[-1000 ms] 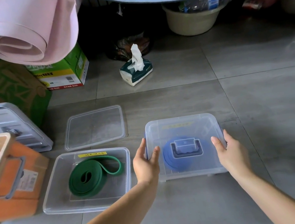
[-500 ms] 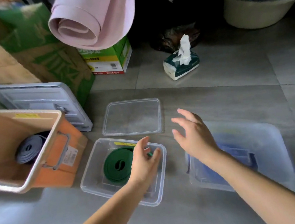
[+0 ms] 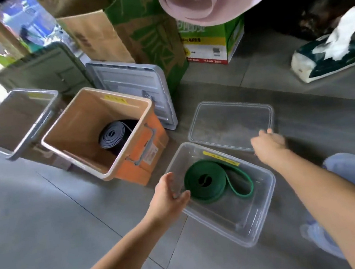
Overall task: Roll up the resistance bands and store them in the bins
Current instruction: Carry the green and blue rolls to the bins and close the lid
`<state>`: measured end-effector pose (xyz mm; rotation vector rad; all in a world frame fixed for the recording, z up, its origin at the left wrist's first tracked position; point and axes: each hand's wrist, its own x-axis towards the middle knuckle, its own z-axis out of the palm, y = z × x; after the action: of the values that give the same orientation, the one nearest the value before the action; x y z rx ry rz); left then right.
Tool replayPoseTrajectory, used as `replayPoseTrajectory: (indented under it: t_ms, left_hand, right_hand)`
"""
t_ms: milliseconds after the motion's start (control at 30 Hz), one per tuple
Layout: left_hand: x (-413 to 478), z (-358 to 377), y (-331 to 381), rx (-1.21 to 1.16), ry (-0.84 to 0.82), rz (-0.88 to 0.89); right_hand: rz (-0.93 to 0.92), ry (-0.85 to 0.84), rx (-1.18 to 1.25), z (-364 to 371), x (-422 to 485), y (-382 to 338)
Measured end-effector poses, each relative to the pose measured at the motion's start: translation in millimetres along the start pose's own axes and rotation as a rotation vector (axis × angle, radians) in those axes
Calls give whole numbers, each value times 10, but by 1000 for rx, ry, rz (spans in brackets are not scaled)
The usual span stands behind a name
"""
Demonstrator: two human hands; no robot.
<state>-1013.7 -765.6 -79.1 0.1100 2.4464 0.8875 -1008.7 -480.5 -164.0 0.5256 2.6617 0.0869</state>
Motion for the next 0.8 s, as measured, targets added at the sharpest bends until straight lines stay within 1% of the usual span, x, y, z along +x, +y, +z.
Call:
replayPoseTrajectory:
  t_ms: [67, 100, 200, 267, 333, 367, 433, 500, 533, 567, 600, 633, 667, 700, 733, 800]
  left_hand:
    - [-5, -65, 13, 24, -1, -19]
    - [11, -92, 33, 35, 2, -12]
    - [74, -147, 91, 48, 3, 25]
    - [157, -160, 134, 95, -28, 56]
    - [285, -209, 226, 199, -37, 75]
    - [348, -248, 297, 236, -18, 86]
    - [454, -342, 440, 233, 58, 107]
    - [451, -465, 572, 207, 141, 152]
    - [426, -523, 617, 177, 126, 213]
    - [390, -569, 648, 93, 60, 287]
    - [347, -598, 652, -36, -42, 344]
    - [313, -607, 627, -177, -136, 355]
    - [288, -607, 574, -288, -178, 293]
    - [266, -596, 497, -367, -177, 191]
    - [244, -582, 396, -403, -155, 115]
    - [229, -523, 188, -355, -99, 81]
  right_hand:
    - [-35, 38, -30, -20, 1, 60]
    - [-35, 98, -13, -49, -5, 110]
    - [-34, 408, 134, -249, -70, 220]
    - [-74, 563, 349, -437, -171, 255]
    - [-71, 649, 559, -618, -302, 276]
    - [-60, 705, 630, -713, -388, 305]
    - [-77, 843, 798, -895, -618, 398]
    - [-99, 896, 1056, -1041, -839, 459]
    - [-69, 882, 1161, -1078, -911, 488]
    - [-21, 836, 1244, -1103, -954, 493]
    - [35, 760, 1320, -1098, -982, 465]
    - [96, 668, 1391, -1054, -1002, 416]
    - [150, 575, 1442, -975, -1028, 350]
    - [190, 490, 1470, -872, -1057, 276]
    - [221, 410, 1481, -750, -1085, 195]
    - [285, 281, 1468, -513, -1125, 33]
